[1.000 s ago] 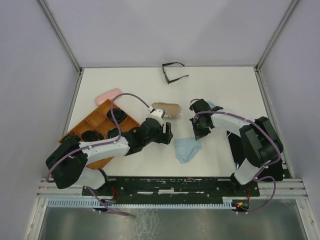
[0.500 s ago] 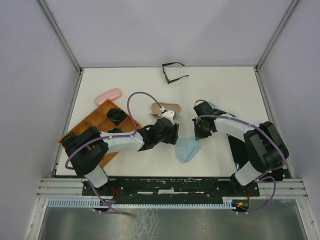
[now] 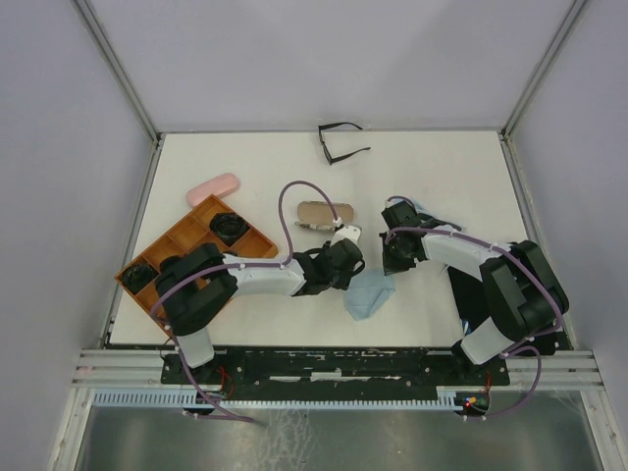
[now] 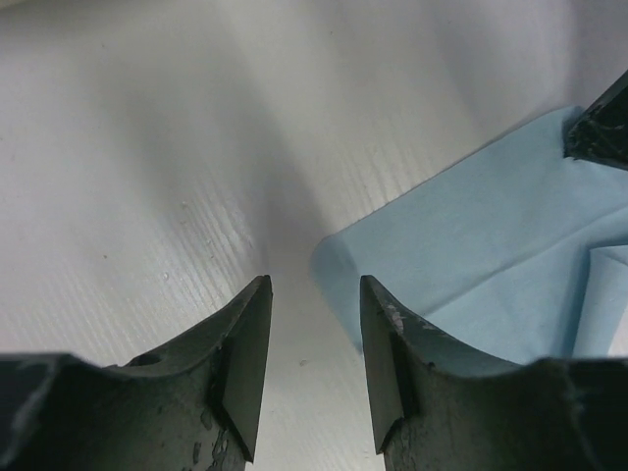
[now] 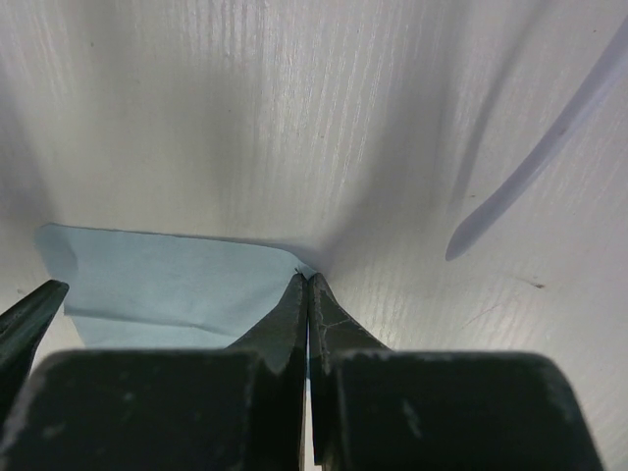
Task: Organize the sunglasses
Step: Fold the glasses cleaning cloth at the center of the board.
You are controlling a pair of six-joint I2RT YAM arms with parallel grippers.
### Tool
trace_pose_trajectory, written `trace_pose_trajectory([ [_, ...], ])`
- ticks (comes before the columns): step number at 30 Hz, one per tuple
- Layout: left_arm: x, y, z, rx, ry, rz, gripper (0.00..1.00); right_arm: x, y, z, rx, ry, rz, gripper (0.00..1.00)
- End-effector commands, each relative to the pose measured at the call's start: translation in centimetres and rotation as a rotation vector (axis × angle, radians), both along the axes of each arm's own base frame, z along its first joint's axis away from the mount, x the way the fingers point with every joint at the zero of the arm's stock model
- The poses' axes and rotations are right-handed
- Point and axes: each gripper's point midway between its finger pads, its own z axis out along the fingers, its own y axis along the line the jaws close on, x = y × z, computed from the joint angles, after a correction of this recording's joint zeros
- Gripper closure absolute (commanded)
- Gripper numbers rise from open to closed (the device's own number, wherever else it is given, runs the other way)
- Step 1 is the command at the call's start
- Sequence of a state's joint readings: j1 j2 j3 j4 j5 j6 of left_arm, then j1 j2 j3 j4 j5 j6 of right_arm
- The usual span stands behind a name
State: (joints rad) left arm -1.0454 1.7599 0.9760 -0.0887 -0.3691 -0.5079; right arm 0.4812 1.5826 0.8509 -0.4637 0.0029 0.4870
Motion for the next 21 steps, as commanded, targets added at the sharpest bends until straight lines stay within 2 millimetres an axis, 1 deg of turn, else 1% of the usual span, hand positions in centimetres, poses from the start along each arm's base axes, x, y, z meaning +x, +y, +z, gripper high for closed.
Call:
trace_pose_trajectory([
  [1, 0.6, -0.5, 0.3, -0.011, -0.006, 0.054, 0.53, 0.2, -0.6, -0.3, -0.020, -0.015, -0.015, 1.00],
  [8, 0.3, -1.3, -0.2, -0.007, 0.009, 0.030, 0.58, 0.3, -0.5, -0.4, -0.021, -0.013, -0.004, 1.00],
  [14, -0.3, -1.5, -1.1, 0.009, 0.029, 0.013, 0.59, 0.3, -0.6, -0.3, -0.020, -0.015, -0.002, 1.00],
  [17, -0.7, -1.3, -1.6, 0.029, 0.039, 0.011, 0.61, 0.3, -0.6, -0.2, -0.020, -0.017, -0.003, 1.00],
  [21, -1.5, -0.7, -2.8, 0.054, 0.066, 0.009, 0.65, 0.2, -0.6, -0.2, -0.019, -0.016, -0.001, 1.00],
])
